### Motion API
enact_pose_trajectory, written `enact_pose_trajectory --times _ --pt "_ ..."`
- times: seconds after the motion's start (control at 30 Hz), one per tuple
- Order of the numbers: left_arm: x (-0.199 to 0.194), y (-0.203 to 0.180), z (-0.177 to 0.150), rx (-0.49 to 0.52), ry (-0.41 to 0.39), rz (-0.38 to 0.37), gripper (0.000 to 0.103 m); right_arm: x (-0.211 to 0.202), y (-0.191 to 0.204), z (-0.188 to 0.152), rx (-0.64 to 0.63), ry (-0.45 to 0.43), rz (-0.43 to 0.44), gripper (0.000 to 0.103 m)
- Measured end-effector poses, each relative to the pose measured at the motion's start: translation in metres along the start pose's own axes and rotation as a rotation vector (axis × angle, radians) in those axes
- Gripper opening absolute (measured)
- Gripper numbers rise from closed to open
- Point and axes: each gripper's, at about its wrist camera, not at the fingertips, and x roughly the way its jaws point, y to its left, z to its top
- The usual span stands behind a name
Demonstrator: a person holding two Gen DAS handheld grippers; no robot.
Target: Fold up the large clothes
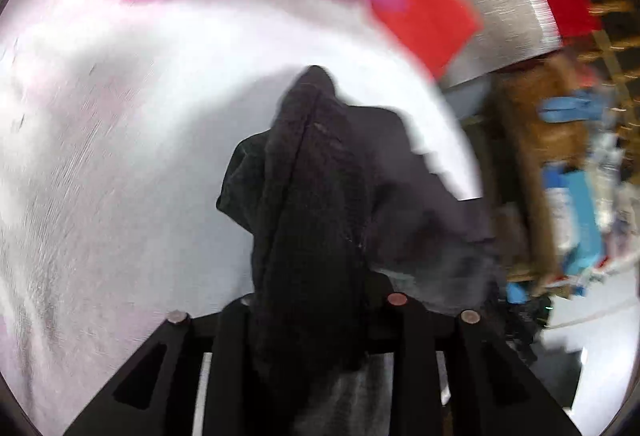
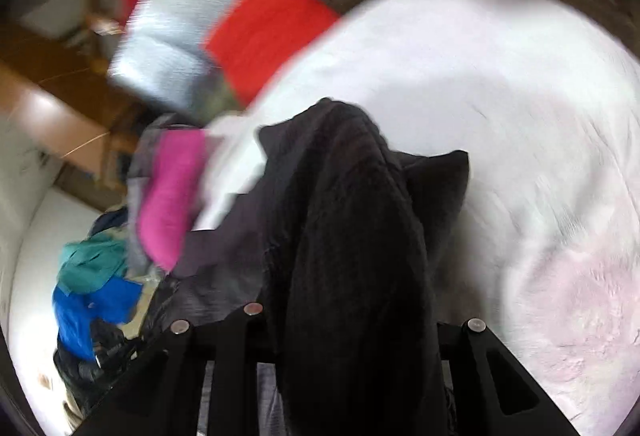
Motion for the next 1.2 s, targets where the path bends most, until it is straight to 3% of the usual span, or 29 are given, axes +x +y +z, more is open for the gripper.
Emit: enact_pose_trajectory --times 0.07,0.13,0.3,0.47,0.6,0.7,0.77,0.8,0.83,0.87,1.0,1.07,1.13,1.2 --pt "0.015 0.01 0.003 -0.031 0.039 0.04 0.044 0.008 -0.022 0.002 0.078 0.035 -0.001 0.056" --pt "0.016 0.01 0.005 -0.024 0.033 0.061 0.049 0.01 -0.031 0.001 0.113 0.056 -0.015 0.06" --pt "-0.004 0.001 -0.002 -0.01 -0.025 0.125 0.05 -0.016 -0.027 -0.001 0.109 0.025 -0.041 0.061" --pt "-0.052 -0.008 -0.017 0.031 -0.189 0.166 0.05 -0.053 -0.016 -0.007 0.045 -0.048 -0.118 0.061" --pt "-0.086 -0.029 -0.047 0.131 -0.37 0.306 0.054 -0.094 0.0 -0.027 -0.046 -0.213 -0.197 0.061" --pt "-0.089 -0.053 -0.077 0.243 -0.428 0.407 0.063 -0.11 0.02 -0.048 -0.129 -0.269 -0.133 0.061" --pt "-0.082 -0.062 -0.096 0.276 -0.434 0.467 0.063 -0.109 0.034 -0.064 -0.192 -0.257 -0.129 0.059" --pt "-0.082 -0.061 -0.102 0.278 -0.425 0.478 0.063 -0.106 0.044 -0.076 -0.228 -0.237 -0.135 0.054" --pt "-0.079 -0.059 -0.11 0.28 -0.412 0.484 0.063 -0.102 0.049 -0.086 -0.248 -0.216 -0.135 0.041" --pt "-0.074 -0.06 -0.119 0.291 -0.399 0.491 0.063 -0.097 0.054 -0.095 -0.266 -0.186 -0.141 0.039" --pt "-0.045 -0.064 -0.129 0.323 -0.324 0.575 0.064 -0.063 0.054 -0.109 -0.263 -0.079 -0.221 0.039" --pt "-0.026 -0.061 -0.131 0.348 -0.297 0.655 0.071 -0.046 0.043 -0.107 -0.224 -0.029 -0.245 0.039" --pt "-0.018 -0.062 -0.132 0.366 -0.296 0.695 0.075 -0.03 0.03 -0.099 -0.171 0.019 -0.239 0.04" --pt "-0.022 -0.065 -0.134 0.373 -0.311 0.703 0.075 -0.033 0.028 -0.094 -0.135 0.014 -0.217 0.04"
